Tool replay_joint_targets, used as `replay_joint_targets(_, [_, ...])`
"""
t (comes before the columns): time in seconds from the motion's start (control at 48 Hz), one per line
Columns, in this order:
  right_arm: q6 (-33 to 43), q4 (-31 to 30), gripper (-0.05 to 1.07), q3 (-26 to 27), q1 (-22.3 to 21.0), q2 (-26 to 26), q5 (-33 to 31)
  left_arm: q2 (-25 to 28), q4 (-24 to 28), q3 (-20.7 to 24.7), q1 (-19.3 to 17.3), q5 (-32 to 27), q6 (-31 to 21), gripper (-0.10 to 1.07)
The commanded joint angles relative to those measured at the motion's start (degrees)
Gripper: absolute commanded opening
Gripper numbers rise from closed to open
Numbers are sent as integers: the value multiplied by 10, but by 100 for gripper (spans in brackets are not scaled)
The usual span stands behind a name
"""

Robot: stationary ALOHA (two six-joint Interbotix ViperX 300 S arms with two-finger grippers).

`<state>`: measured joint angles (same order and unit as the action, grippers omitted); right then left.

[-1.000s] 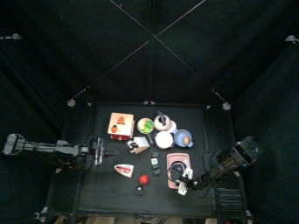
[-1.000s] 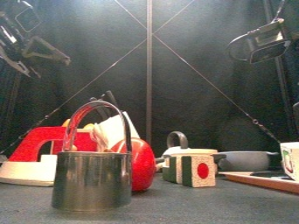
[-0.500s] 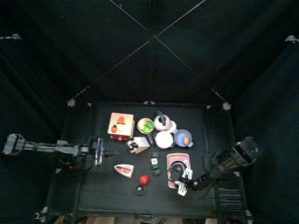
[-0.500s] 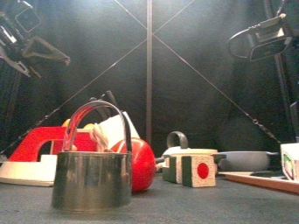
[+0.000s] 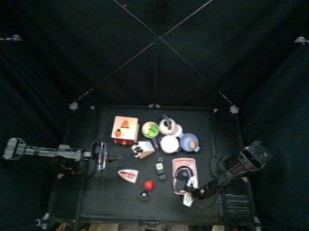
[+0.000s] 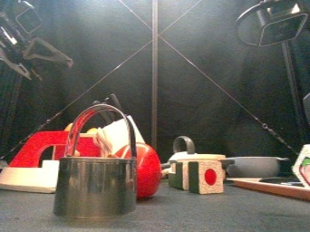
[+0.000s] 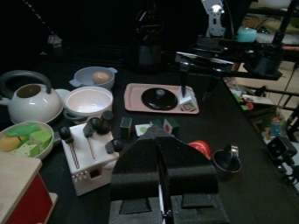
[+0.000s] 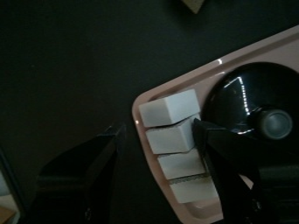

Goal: Place white sushi roll on plate

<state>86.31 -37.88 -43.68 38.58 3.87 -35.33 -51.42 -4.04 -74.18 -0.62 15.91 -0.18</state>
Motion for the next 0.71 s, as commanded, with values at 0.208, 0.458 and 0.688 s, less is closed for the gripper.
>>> replay_joint_targets(0.208, [1,-27,94,16,-2,35,-76,3,-2,6,-1,3,0,0])
replay_joint_targets(0.458, [2,-40,94,20,-4,63,-98,3,-1,6,-1,3,0,0])
replay_joint_targets(0.688, [1,-52,93,21,-6,65,-103,3,-1,6,-1,3,0,0])
